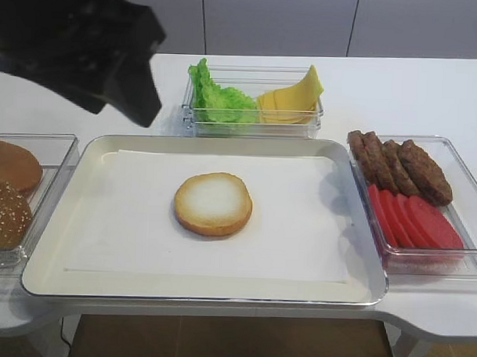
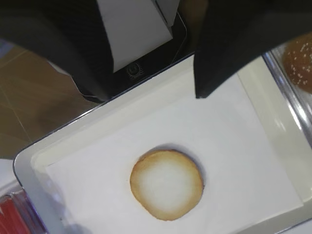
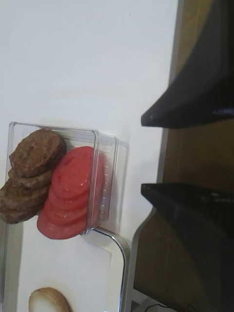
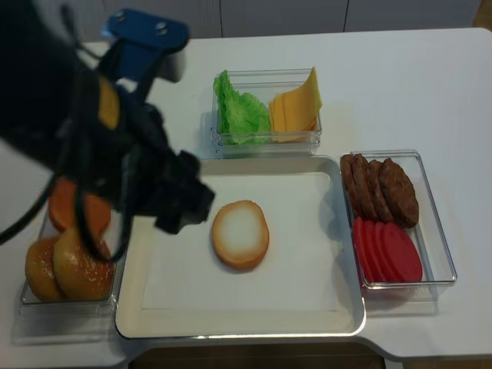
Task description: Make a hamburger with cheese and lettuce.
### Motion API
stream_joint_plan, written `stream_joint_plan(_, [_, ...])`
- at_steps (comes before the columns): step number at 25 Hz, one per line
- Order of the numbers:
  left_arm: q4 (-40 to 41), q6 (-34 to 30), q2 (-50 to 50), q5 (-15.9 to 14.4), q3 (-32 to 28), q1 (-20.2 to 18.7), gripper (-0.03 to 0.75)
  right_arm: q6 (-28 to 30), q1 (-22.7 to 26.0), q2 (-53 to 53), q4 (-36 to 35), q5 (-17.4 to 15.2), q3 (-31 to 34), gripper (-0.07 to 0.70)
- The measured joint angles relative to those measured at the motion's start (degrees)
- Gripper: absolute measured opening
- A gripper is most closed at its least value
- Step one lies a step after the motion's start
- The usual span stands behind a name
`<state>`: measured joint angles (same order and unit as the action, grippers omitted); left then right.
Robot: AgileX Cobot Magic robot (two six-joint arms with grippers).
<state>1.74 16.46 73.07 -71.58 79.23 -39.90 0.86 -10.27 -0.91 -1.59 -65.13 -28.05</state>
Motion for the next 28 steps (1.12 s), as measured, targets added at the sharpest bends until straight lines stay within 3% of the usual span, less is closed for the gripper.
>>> stream_joint_plan(9, [8.4,10.0,-14.4,-0.3,-11.5,0.2,0.396,0.0,0.0,0.0,0.0,0.0,0.0,0.299])
stream_joint_plan(15, [9.5,12.7,-22.8,-0.3,-18.9,4.3,0.396,0.0,0.0,0.0,0.0,0.0,0.0,0.299])
stream_joint_plan(28, [10.8,6.4,-37.6,-0.6,-27.9,14.0,0.396,0.0,0.0,0.0,0.1,0.0,0.0,0.299])
